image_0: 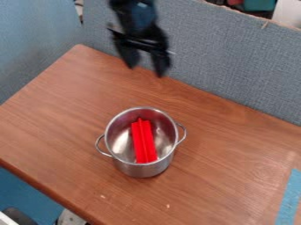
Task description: Put the red object in the metal pot
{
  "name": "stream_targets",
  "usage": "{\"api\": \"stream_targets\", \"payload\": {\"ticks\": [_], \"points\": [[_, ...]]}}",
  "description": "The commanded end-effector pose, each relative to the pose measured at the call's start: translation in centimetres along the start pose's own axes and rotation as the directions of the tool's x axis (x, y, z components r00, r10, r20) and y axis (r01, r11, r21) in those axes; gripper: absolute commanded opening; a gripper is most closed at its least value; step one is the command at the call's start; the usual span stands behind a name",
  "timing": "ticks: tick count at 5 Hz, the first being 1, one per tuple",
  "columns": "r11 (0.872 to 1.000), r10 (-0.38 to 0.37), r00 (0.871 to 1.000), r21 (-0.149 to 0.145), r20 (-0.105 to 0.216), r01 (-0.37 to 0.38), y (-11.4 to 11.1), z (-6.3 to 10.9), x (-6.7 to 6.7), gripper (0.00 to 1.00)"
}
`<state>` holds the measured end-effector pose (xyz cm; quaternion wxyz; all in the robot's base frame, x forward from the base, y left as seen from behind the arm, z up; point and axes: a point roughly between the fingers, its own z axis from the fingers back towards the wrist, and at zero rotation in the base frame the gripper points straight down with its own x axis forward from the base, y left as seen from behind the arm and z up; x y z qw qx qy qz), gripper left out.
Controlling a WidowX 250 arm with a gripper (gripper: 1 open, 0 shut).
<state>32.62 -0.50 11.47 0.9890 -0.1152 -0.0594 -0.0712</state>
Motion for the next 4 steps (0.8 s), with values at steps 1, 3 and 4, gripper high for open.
{"api": "stream_targets", "payload": {"ticks": [1, 3, 4], "points": [[0.999, 0.011, 1.0, 0.033, 0.028, -0.012, -3.6, -1.1, 3.8, 1.0], [0.896, 0.427, 0.896, 0.076, 0.119, -0.437, -9.5, 2.6, 0.8, 1.0], [0.933, 0.342, 0.936, 0.086, 0.086, -0.349, -4.6, 2.5, -1.7, 1.0]]}}
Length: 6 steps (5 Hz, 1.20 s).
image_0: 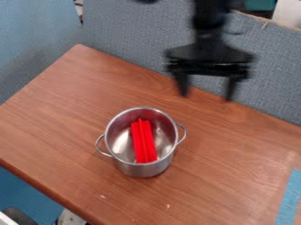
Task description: Put the red object in the metal pot
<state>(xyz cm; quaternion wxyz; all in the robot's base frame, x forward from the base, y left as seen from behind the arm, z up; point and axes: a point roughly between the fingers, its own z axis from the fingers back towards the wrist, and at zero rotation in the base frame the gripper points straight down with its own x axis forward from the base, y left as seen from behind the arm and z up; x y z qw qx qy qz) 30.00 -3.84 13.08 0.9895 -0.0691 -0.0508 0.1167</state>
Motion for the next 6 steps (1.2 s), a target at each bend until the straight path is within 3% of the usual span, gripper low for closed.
{"api": "stream_targets", "payload": {"ticks": [1, 2, 3, 4, 5, 6], "points": [[0.99, -0.135, 0.991, -0.025, 0.021, 0.135, 4.5, 3.0, -0.2, 1.0], [0.961, -0.273, 0.962, -0.05, 0.001, 0.272, 5.2, 1.3, -1.0, 1.0], [0.908, -0.416, 0.909, -0.065, -0.031, 0.414, 4.4, -1.9, -0.6, 1.0], [0.907, -0.416, 0.909, -0.078, -0.011, 0.414, 5.1, 2.1, 2.5, 1.0], [0.906, -0.413, 0.91, -0.085, 0.033, 0.414, 6.2, 2.2, 5.6, 1.0], [0.811, -0.576, 0.817, -0.12, 0.003, 0.573, 6.9, 2.5, 7.9, 1.0]]}}
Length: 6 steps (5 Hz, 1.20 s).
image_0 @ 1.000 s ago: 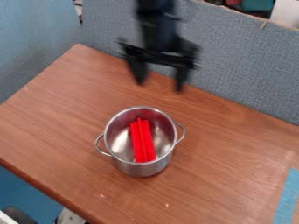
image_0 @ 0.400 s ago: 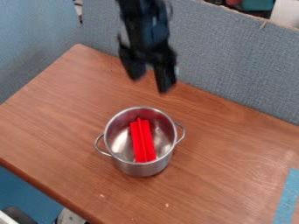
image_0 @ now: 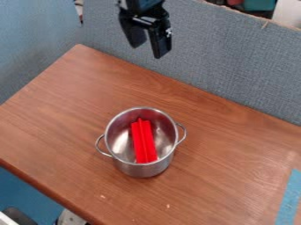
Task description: Put the red object in the metal pot
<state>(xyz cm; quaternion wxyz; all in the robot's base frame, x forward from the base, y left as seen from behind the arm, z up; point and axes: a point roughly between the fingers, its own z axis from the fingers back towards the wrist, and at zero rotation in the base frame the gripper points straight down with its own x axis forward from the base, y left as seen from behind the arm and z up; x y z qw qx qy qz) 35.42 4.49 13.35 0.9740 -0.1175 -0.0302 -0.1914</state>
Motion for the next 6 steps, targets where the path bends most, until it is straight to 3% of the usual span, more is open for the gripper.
{"api": "stream_targets", "payload": {"ticks": [1, 2, 3, 4, 6], "points": [[0.989, -0.148, 0.989, -0.009, 0.007, 0.148, 2.1, 2.1, 0.9, 1.0], [0.959, -0.279, 0.96, -0.049, -0.026, 0.278, 4.9, 2.5, 2.1, 1.0], [0.957, -0.285, 0.958, -0.06, -0.01, 0.284, 3.7, 3.7, 0.1, 1.0], [0.969, -0.241, 0.97, -0.049, 0.037, 0.243, 1.8, 4.4, -1.2, 1.0], [0.971, -0.224, 0.974, -0.08, 0.025, 0.225, 5.7, 3.8, 1.6, 1.0]]}}
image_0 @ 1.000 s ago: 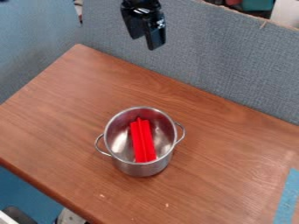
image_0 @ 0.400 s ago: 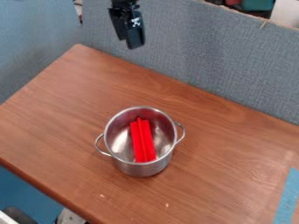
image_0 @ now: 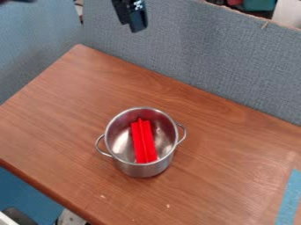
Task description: Put the red object in the metal pot
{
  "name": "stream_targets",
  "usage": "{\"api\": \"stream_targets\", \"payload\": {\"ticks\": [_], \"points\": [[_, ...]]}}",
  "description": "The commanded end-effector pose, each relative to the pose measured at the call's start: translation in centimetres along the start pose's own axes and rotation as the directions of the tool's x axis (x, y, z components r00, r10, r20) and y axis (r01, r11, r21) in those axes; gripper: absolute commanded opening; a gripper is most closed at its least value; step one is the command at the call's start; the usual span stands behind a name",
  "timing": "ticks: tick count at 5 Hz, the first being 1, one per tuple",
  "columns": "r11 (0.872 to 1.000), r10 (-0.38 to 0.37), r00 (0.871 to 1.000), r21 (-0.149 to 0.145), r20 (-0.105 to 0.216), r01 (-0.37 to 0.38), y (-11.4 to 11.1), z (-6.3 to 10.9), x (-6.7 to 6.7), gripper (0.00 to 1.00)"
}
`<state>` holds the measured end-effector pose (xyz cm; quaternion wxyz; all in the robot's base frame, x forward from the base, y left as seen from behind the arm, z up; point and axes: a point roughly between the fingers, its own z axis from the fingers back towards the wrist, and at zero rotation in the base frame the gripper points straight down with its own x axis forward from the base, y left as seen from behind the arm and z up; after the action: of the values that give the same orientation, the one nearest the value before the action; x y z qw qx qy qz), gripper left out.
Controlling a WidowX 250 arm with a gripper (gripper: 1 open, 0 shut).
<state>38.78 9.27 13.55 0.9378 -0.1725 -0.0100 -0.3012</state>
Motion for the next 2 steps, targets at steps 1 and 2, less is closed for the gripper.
{"api": "stream_targets", "payload": {"ticks": [1, 2], "points": [[0.977, -0.212, 0.977, -0.011, 0.019, 0.212, -4.3, -0.8, 1.2, 1.0], [0.929, -0.368, 0.929, -0.048, -0.019, 0.367, -8.3, -4.3, 2.8, 1.0]]}}
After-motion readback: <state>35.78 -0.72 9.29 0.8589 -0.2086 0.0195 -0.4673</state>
